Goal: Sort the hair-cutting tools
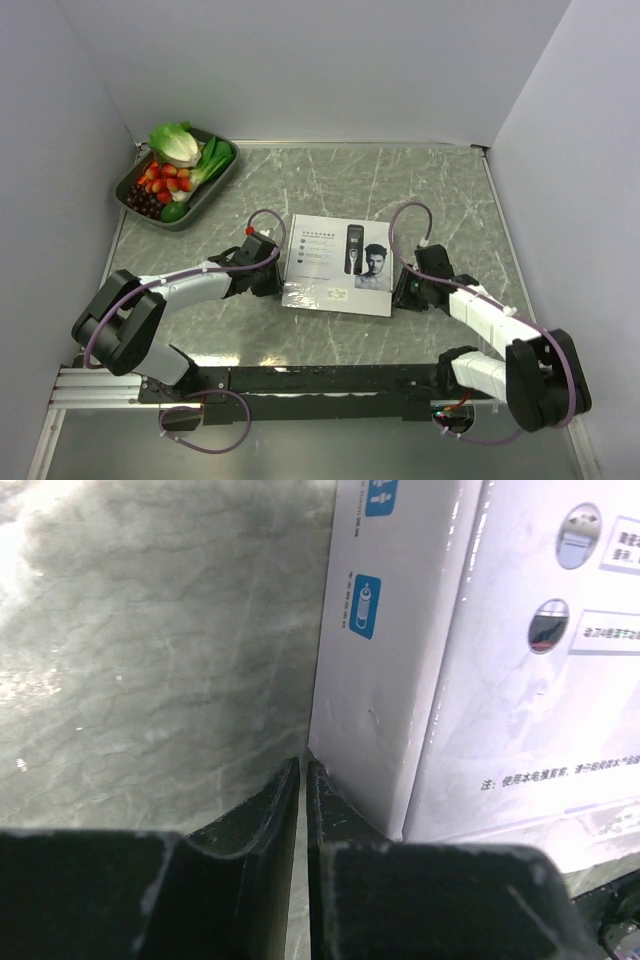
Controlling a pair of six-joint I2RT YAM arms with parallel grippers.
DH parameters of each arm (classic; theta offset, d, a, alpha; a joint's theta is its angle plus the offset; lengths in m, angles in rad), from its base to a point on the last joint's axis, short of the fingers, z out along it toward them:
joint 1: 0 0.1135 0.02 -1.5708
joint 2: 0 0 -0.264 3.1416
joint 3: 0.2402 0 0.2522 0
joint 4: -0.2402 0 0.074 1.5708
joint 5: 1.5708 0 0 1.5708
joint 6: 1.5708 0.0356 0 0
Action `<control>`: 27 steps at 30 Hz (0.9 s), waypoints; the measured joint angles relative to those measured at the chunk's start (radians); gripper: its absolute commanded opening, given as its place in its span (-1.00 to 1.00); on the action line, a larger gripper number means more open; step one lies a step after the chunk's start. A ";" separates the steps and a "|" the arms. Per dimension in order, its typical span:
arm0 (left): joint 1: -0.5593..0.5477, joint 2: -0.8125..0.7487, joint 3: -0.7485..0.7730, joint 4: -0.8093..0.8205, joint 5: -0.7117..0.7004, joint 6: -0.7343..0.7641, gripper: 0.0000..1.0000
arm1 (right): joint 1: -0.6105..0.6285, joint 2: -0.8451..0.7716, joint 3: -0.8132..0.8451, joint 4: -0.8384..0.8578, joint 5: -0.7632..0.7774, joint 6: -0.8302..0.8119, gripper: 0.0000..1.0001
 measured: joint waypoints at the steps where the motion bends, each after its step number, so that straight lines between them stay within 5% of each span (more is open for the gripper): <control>1: -0.001 0.000 0.000 0.004 0.003 0.000 -0.72 | 0.002 -0.021 -0.008 -0.001 0.011 0.002 -0.27; 27: -0.006 0.000 0.000 0.026 0.023 -0.009 -0.73 | 0.116 -0.413 0.030 -0.162 0.222 0.035 -0.28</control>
